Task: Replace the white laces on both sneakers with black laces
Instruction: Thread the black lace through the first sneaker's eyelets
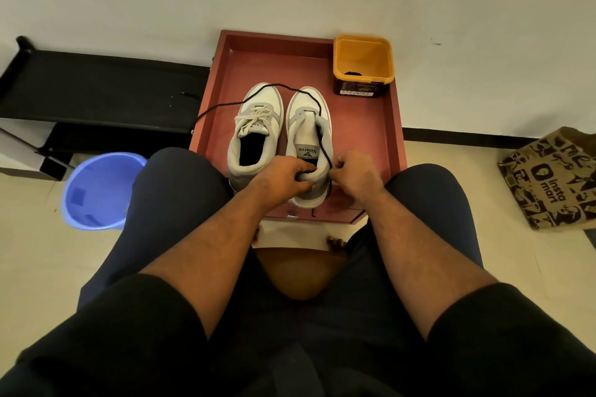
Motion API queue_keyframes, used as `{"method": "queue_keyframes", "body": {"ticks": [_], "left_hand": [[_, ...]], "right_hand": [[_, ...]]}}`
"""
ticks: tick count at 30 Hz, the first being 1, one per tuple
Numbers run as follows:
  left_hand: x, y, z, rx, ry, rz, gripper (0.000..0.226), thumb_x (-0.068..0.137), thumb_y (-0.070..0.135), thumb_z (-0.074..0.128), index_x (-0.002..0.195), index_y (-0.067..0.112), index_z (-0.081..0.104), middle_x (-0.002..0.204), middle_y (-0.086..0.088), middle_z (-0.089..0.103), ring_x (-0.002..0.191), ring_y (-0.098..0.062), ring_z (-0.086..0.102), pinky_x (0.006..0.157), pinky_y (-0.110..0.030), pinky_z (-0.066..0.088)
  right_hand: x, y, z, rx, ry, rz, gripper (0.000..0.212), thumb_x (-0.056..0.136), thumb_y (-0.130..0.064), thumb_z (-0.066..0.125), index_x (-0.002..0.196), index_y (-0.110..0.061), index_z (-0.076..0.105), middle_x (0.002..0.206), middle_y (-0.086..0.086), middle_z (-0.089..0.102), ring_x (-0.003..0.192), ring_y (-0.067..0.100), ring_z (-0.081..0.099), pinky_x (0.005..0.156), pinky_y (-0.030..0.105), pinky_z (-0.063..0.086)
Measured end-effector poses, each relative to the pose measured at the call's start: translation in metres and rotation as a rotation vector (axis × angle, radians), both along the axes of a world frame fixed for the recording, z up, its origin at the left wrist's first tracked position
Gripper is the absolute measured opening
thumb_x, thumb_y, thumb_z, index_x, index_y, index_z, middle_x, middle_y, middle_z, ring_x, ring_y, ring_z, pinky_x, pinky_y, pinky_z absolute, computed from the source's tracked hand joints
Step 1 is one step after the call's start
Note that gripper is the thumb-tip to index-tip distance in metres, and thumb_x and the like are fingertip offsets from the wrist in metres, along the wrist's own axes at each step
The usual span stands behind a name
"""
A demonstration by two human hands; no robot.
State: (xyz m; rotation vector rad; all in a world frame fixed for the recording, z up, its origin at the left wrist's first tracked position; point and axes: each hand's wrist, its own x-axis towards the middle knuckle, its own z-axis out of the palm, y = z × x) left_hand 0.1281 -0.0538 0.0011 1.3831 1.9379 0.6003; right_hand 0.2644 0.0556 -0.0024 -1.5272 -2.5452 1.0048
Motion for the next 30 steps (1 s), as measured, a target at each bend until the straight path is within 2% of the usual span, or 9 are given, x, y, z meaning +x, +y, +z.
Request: {"method": "queue_keyframes", "body": {"ticks": [2,5,6,8,13,18,20,24,30], "left_hand": [[0.000,0.000,0.000,0.003,0.008,-0.001,0.047,0.084,0.012,0.070,0.130,0.012,0.061,0.125,-0.005,0.066,0.114,-0.014,0.061,0.097,-0.023,0.046],[0.000,0.000,0.000,0.003,0.013,-0.001,0.046,0.084,0.012,0.070,0.129,0.012,0.061,0.126,-0.005,0.065,0.116,-0.015,0.060,0.099,-0.024,0.045],[0.000,0.000,0.000,-0.001,0.009,0.001,0.046,0.084,0.012,0.070,0.129,0.012,0.061,0.125,-0.004,0.066,0.116,-0.015,0.060,0.099,-0.024,0.045],[0.000,0.000,0.000,0.001,0.000,0.005,0.046,0.084,0.012,0.070,0.129,0.013,0.061,0.124,-0.003,0.066,0.114,-0.014,0.061,0.097,-0.023,0.046],[0.000,0.000,0.001,0.014,0.014,-0.013,0.044,0.083,0.010,0.069,0.127,0.012,0.064,0.118,-0.004,0.069,0.107,-0.014,0.063,0.095,-0.029,0.050],[-0.001,0.002,-0.001,0.006,0.019,-0.017,0.046,0.083,0.011,0.070,0.128,0.013,0.063,0.119,-0.004,0.069,0.108,-0.014,0.064,0.092,-0.023,0.048],[-0.002,0.003,-0.002,-0.006,0.031,-0.019,0.047,0.083,0.013,0.071,0.130,0.013,0.061,0.122,-0.004,0.067,0.110,-0.014,0.063,0.092,-0.020,0.046],[-0.002,0.004,-0.003,-0.032,0.037,-0.026,0.048,0.084,0.014,0.070,0.131,0.013,0.060,0.126,-0.005,0.065,0.115,-0.016,0.061,0.100,-0.028,0.047],[0.000,0.005,0.002,-0.057,0.064,-0.038,0.049,0.086,0.017,0.069,0.133,0.015,0.058,0.128,-0.004,0.064,0.116,-0.016,0.060,0.101,-0.028,0.046]], "right_hand": [[0.000,-0.001,-0.001,-0.028,-0.060,0.061,0.029,0.077,-0.011,0.066,0.053,-0.018,0.051,0.054,-0.002,0.050,0.053,0.015,0.049,0.049,0.023,0.034],[0.000,-0.009,-0.001,-0.080,-0.156,0.176,0.012,0.079,-0.010,0.066,0.068,-0.011,0.062,0.063,0.003,0.055,0.065,0.020,0.054,0.060,0.027,0.043],[0.001,-0.012,-0.001,-0.084,-0.154,0.180,0.005,0.079,-0.009,0.065,0.075,-0.007,0.067,0.067,0.006,0.057,0.067,0.021,0.055,0.062,0.028,0.045],[0.002,-0.012,-0.003,-0.084,-0.122,0.149,0.008,0.080,-0.008,0.063,0.082,-0.003,0.069,0.070,0.008,0.058,0.068,0.022,0.056,0.064,0.030,0.048],[0.004,-0.006,0.000,-0.153,0.045,-0.054,0.009,0.078,-0.013,0.068,0.073,-0.006,0.068,0.069,0.013,0.067,0.063,0.029,0.066,0.060,0.036,0.057],[0.002,-0.008,0.006,-0.040,0.051,-0.050,0.027,0.078,-0.008,0.064,0.055,-0.017,0.052,0.055,0.000,0.053,0.051,0.014,0.049,0.049,0.024,0.038],[0.001,-0.009,0.004,-0.023,0.027,-0.036,0.031,0.077,-0.008,0.065,0.052,-0.019,0.049,0.053,-0.001,0.050,0.051,0.014,0.047,0.048,0.023,0.035],[0.002,-0.008,0.005,-0.064,-0.003,-0.015,0.025,0.079,-0.009,0.066,0.056,-0.015,0.057,0.055,0.004,0.056,0.053,0.021,0.055,0.055,0.033,0.052],[0.004,-0.009,0.009,-0.166,-0.015,-0.040,0.025,0.080,-0.008,0.067,0.059,-0.015,0.059,0.060,0.008,0.062,0.059,0.027,0.065,0.060,0.037,0.058]]}}
